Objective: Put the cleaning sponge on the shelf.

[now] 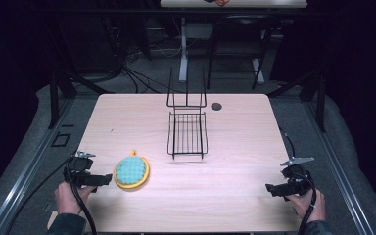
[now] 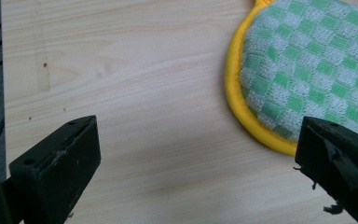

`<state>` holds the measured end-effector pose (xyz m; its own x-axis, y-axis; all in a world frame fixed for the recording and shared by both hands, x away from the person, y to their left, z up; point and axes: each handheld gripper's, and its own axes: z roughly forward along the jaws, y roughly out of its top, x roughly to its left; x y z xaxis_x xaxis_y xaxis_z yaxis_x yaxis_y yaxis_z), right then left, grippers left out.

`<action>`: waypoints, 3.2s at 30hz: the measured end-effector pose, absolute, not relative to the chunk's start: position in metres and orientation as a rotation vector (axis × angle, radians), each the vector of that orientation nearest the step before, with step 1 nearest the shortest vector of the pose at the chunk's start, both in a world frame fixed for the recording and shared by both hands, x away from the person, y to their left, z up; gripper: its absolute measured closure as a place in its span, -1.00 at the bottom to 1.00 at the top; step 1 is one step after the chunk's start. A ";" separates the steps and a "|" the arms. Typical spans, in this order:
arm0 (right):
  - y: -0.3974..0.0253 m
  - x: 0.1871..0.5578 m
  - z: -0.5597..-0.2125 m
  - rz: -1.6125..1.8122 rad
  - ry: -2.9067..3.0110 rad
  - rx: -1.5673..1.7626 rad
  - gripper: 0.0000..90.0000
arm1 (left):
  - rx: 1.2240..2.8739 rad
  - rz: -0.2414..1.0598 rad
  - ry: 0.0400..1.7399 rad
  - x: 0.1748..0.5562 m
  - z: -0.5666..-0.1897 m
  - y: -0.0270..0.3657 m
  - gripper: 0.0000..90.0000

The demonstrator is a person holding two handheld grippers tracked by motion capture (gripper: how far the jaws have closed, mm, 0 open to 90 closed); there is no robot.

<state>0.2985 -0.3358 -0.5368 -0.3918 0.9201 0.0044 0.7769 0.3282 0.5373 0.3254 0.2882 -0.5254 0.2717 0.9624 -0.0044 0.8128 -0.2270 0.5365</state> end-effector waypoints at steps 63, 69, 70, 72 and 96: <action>-0.319 0.301 -0.530 0.674 2.363 1.420 -0.88 | 2.170 0.449 1.437 0.360 -0.544 0.238 0.92; -0.321 0.299 -0.528 0.685 2.344 1.417 -0.89 | 2.163 0.466 1.417 0.358 -0.536 0.239 0.94; -0.321 0.299 -0.528 0.687 2.343 1.416 -0.89 | 2.160 0.473 1.410 0.358 -0.535 0.240 0.95; -0.322 0.299 -0.528 0.684 2.341 1.414 -0.89 | 2.153 0.474 1.413 0.357 -0.534 0.240 0.95; -0.323 0.298 -0.528 0.689 2.328 1.415 -0.91 | 2.093 0.534 1.316 0.340 -0.498 0.238 0.95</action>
